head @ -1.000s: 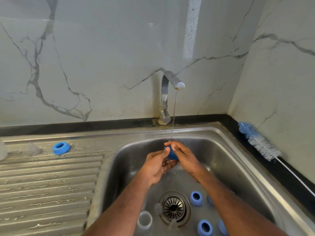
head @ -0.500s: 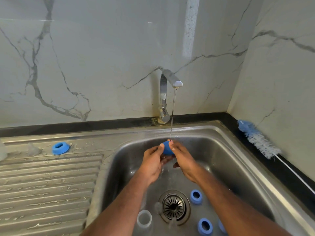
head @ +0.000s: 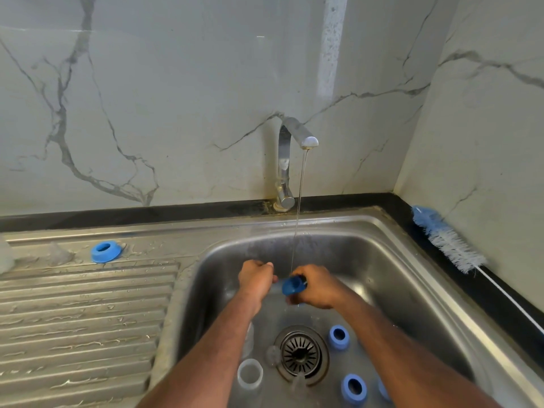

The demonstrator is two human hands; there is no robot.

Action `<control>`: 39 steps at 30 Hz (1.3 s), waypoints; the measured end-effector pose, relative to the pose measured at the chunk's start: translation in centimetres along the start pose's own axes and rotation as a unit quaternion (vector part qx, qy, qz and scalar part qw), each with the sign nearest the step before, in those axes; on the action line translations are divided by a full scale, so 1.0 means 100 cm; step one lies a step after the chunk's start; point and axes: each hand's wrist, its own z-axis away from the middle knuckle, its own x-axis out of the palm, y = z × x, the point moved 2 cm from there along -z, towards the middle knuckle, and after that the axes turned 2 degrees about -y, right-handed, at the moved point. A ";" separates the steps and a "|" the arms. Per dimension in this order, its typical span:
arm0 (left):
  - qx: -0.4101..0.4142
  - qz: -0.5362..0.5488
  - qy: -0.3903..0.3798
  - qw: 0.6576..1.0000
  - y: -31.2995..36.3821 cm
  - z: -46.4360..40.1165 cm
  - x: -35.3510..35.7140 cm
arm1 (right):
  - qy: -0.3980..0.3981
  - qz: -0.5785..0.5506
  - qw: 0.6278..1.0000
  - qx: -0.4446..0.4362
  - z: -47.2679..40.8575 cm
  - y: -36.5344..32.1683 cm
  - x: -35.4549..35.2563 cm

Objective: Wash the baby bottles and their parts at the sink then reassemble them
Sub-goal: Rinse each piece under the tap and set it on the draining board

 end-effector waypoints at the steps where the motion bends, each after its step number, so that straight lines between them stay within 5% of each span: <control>1: 0.002 -0.002 -0.001 1.000 0.000 0.000 -0.001 | 0.010 0.024 1.000 0.005 0.000 0.000 0.001; 6: 0.019 -0.044 -0.038 0.998 -0.002 0.000 0.006 | -0.019 0.018 1.000 -0.001 0.000 -0.003 0.005; 14: 0.029 -0.113 -0.069 0.991 -0.001 0.003 0.005 | 0.067 -0.066 0.996 -0.009 0.001 -0.005 0.001; 20: 0.084 -0.215 -0.023 0.973 -0.005 0.007 -0.019 | 0.038 -0.035 0.998 -0.044 0.005 -0.014 0.009; 27: 0.193 -0.225 -0.043 0.954 0.020 0.051 -0.066 | 0.126 -0.070 0.990 -0.014 0.021 -0.032 -0.005; 31: 0.280 -0.222 -0.019 0.934 0.032 0.065 -0.106 | 0.112 -0.026 0.992 -0.051 0.029 -0.045 -0.001; 39: 0.281 -0.219 0.060 0.932 0.033 0.070 -0.205 | 0.115 -0.059 0.981 -0.142 0.037 -0.106 -0.001</control>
